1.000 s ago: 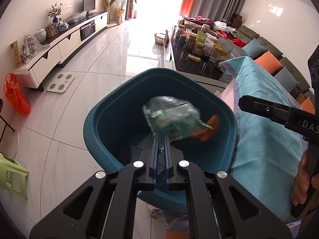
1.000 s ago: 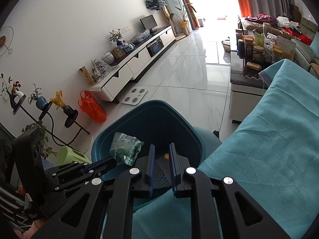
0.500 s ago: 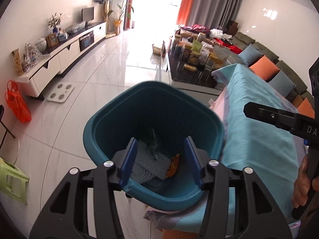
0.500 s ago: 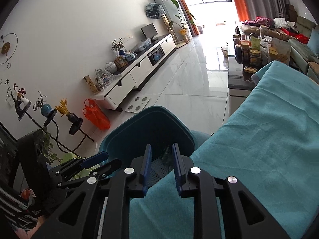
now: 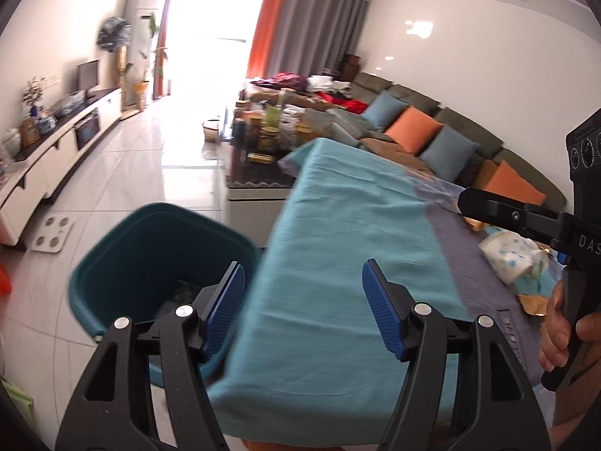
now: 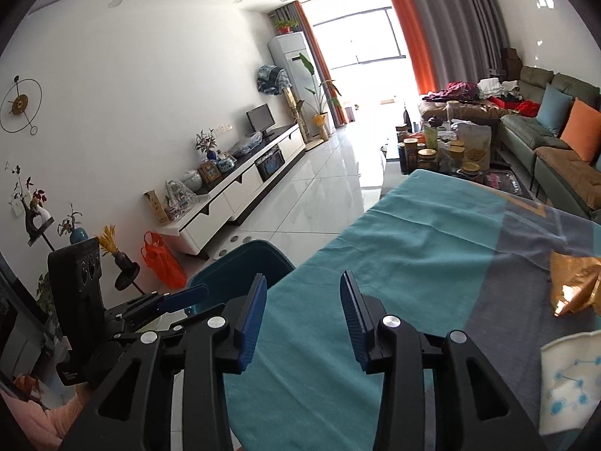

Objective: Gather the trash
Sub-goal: 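Move both open tools back over the table toward the gold wrapper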

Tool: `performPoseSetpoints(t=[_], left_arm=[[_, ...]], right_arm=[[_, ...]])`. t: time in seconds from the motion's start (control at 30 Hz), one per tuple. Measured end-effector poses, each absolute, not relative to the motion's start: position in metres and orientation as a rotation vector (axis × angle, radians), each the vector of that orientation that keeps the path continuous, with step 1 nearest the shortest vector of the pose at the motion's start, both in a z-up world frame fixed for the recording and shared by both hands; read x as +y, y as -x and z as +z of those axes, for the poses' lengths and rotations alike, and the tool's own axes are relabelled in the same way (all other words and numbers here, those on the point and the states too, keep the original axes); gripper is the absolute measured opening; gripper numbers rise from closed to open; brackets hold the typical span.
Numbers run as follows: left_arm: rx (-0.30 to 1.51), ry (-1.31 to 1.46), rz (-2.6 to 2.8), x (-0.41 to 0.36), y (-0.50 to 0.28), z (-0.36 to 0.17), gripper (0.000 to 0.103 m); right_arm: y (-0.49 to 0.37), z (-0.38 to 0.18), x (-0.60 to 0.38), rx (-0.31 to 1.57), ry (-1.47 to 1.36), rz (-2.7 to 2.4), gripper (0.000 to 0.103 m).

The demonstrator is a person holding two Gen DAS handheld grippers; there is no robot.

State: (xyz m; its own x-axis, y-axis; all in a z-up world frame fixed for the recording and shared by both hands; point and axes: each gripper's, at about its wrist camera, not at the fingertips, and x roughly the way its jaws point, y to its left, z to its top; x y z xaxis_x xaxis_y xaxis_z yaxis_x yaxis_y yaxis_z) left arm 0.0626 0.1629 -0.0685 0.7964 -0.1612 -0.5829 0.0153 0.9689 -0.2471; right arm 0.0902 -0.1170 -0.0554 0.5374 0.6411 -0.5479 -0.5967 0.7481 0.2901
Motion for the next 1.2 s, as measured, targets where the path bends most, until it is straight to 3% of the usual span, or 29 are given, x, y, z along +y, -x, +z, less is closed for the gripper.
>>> performPoseSetpoints(t=[0.63, 1.2], left_arm=[[0.710, 0.107, -0.516, -0.022, -0.070, -0.076, 0.065], [0.795, 0.074, -0.700, -0.085, -0.068, -0.087, 0.066]], right_arm=[[-0.038, -0.088, -0.288, 0.669, -0.175, 0.364, 0.045], [-0.025, -0.099, -0.367, 0.643, -0.246, 0.226, 0.046]])
